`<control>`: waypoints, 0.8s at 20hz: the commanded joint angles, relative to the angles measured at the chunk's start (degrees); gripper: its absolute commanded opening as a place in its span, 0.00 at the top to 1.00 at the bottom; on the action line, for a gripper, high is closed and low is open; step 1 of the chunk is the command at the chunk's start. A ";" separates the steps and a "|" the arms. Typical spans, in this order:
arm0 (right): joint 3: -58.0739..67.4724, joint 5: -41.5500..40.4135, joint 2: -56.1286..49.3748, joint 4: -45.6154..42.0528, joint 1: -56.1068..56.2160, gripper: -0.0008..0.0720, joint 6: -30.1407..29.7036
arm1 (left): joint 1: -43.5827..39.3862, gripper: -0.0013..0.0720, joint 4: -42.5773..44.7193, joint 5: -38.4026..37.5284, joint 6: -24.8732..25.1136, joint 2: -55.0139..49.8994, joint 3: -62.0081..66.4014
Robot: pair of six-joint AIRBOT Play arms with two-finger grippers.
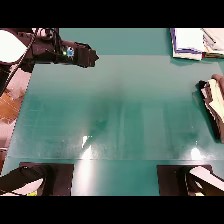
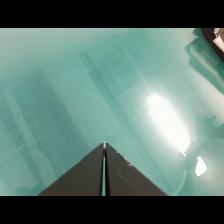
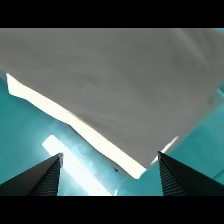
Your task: Fold the shirts.
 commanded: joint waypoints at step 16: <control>12.37 -6.73 0.28 13.11 53.46 0.97 0.09 | -0.02 0.95 2.69 0.07 -0.02 0.04 0.02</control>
